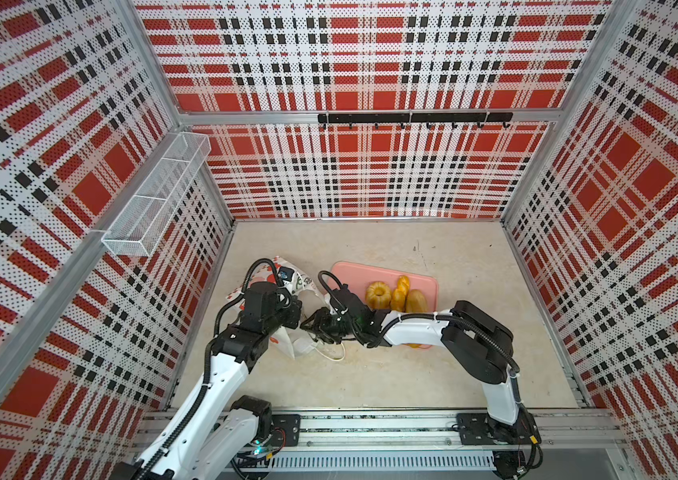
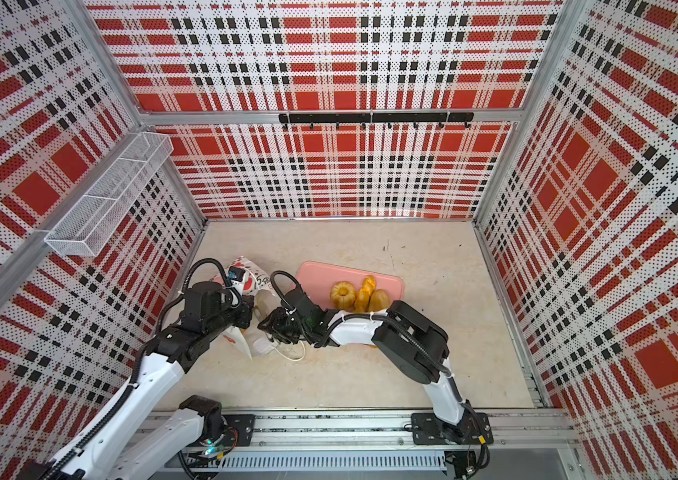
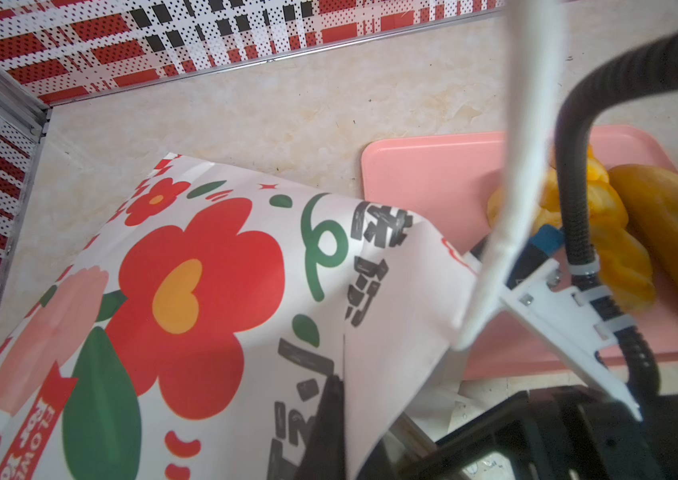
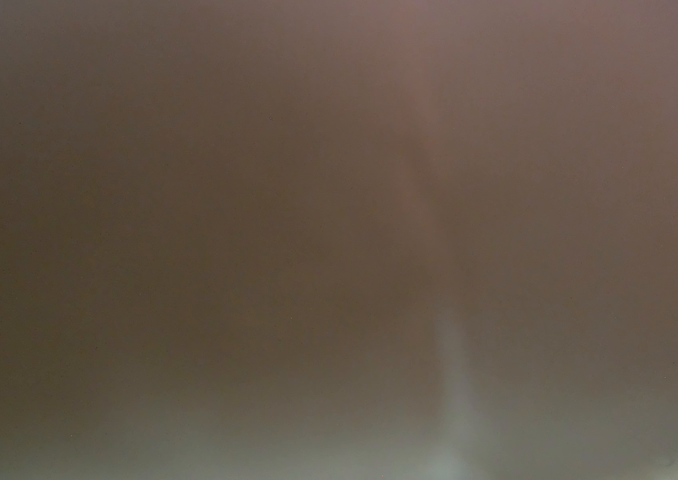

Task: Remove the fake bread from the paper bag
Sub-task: 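Insert the tongs into the bag and pinch another yellow bread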

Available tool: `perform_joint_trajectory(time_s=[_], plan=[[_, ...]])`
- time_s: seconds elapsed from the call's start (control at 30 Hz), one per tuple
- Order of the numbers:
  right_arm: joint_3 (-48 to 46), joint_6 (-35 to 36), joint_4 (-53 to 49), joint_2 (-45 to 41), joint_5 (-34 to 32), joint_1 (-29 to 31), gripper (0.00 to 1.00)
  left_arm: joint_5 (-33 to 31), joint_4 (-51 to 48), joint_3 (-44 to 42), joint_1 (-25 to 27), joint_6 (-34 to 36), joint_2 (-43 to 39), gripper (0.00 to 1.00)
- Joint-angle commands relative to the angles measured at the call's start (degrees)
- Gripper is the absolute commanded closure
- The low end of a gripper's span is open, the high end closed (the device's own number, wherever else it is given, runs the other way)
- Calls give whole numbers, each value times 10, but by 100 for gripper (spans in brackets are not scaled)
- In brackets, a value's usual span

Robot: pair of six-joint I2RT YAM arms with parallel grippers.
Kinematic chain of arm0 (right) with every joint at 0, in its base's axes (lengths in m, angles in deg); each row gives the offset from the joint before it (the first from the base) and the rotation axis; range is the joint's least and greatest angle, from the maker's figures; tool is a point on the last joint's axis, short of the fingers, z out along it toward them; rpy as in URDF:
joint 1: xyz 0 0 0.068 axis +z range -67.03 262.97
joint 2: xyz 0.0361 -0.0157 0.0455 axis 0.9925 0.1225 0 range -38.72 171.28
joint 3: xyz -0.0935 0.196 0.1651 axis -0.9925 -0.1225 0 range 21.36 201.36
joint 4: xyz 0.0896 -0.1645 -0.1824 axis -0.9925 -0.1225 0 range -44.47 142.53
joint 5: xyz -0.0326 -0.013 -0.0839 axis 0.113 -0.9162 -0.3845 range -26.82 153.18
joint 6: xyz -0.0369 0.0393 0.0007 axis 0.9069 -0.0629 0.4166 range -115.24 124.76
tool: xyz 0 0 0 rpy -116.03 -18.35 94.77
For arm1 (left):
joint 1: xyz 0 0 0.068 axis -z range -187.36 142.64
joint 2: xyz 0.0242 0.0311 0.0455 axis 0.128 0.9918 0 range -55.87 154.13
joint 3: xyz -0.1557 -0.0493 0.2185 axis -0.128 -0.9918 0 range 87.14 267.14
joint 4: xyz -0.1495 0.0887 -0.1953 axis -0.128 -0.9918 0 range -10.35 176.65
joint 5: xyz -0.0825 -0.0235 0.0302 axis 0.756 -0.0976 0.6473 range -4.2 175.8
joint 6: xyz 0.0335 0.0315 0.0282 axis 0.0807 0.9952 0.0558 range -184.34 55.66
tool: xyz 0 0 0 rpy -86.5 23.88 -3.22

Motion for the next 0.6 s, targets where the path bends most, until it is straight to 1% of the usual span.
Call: perform_joint_trajectory(time_s=[0.0,0.07,0.13,0.17,0.23,0.4,0.57], plan=[[39,-11,37,20,7,-3,63,8,3,3,9,3,3,100],[57,5,39,26,20,-4,77,-2,-1,4,13,4,5,100],[65,31,12,13,17,-1,87,-17,-8,5,14,5,3,100],[60,42,-1,0,12,-1,93,-24,-11,4,16,7,3,100],[35,52,-2,-27,4,0,100,-32,-14,4,17,9,1,100],[-44,65,-5,-96,-14,3,100,-45,-9,7,18,0,2,100],[-98,70,-13,-153,-37,21,100,-75,-9,10,17,-8,1,100]])
